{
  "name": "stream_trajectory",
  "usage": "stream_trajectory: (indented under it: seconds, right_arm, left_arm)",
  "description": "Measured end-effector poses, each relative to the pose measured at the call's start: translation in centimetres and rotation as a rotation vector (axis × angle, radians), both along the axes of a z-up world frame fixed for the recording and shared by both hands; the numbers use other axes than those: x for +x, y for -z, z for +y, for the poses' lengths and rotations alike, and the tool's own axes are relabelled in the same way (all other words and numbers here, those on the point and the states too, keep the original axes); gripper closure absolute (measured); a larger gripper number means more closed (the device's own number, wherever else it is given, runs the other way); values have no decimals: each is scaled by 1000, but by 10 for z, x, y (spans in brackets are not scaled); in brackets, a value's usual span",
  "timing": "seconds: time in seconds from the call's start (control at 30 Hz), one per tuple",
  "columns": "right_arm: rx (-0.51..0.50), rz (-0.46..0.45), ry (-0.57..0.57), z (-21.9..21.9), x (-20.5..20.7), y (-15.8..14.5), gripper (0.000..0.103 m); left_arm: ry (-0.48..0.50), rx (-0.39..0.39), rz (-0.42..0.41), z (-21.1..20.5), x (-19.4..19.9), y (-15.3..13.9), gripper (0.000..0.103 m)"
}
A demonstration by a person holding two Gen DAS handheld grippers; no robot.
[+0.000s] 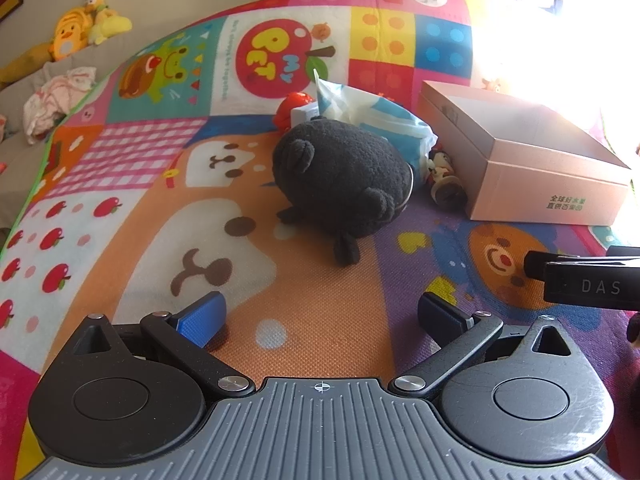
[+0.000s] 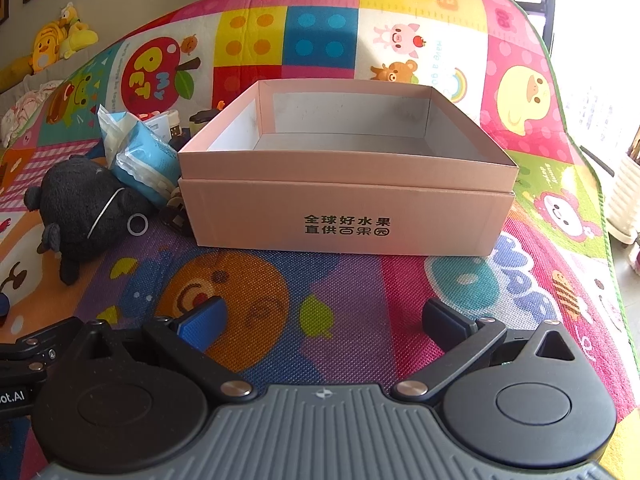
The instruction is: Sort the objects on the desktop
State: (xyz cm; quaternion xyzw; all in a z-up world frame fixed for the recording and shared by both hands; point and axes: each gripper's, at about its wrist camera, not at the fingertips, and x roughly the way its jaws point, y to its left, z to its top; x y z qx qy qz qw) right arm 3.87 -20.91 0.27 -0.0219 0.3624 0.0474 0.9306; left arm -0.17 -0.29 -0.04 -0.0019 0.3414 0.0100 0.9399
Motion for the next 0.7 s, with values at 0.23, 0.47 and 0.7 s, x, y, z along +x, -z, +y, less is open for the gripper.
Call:
stream_trajectory:
  seconds: [0.23, 0.47, 0.7]
  right_arm:
    - [0, 36, -66, -9, -22, -1, 0]
    - [-19, 27, -83, -6, -25, -1, 0]
    - [-51, 3, -89, -2, -28, -1, 0]
  left_arm:
    - [14, -1, 16, 1, 2, 0, 0]
    - [51, -6, -11, 0, 17, -11, 0]
    - [28, 142, -120, -6, 44, -19, 0]
